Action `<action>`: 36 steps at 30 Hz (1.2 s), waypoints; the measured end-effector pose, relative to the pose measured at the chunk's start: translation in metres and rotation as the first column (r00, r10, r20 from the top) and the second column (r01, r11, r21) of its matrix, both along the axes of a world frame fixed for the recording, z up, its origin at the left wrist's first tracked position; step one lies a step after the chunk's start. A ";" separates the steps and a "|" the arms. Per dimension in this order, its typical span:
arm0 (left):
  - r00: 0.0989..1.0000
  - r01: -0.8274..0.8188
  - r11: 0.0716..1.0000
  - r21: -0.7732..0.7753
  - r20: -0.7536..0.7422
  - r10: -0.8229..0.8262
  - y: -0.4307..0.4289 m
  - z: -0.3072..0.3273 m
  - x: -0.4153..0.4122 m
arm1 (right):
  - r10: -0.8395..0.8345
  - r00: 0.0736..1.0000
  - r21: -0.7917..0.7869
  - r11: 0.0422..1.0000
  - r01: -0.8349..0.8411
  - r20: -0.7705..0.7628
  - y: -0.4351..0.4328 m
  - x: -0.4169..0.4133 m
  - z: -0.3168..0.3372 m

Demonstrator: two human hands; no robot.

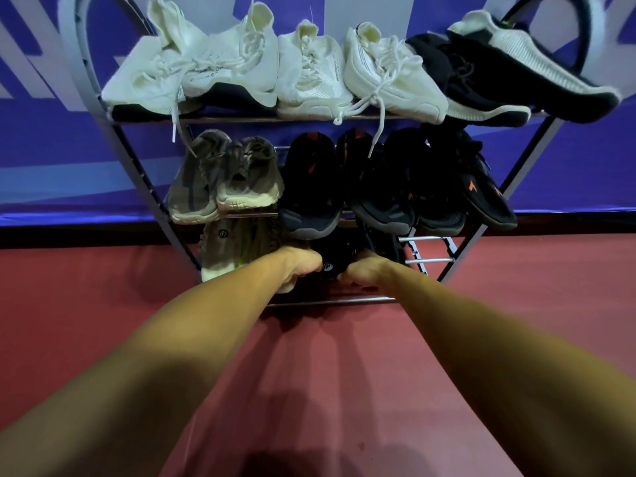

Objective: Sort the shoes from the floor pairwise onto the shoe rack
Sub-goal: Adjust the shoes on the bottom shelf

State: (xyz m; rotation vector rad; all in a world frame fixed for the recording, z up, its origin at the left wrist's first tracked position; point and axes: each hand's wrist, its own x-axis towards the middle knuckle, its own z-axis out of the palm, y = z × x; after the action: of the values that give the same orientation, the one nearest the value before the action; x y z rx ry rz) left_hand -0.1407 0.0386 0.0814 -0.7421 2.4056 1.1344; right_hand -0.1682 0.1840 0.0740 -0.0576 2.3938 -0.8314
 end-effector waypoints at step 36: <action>0.783 -0.347 0.809 0.474 -0.328 0.529 -0.035 0.090 0.064 | -0.365 0.838 -0.778 0.344 0.526 0.406 -0.028 0.042 0.109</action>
State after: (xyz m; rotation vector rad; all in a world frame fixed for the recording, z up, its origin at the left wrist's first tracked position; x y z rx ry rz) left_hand -0.0763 0.0038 0.1718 -1.0385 2.2624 2.1208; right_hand -0.1266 0.1563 0.1827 0.2851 1.5478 -2.1918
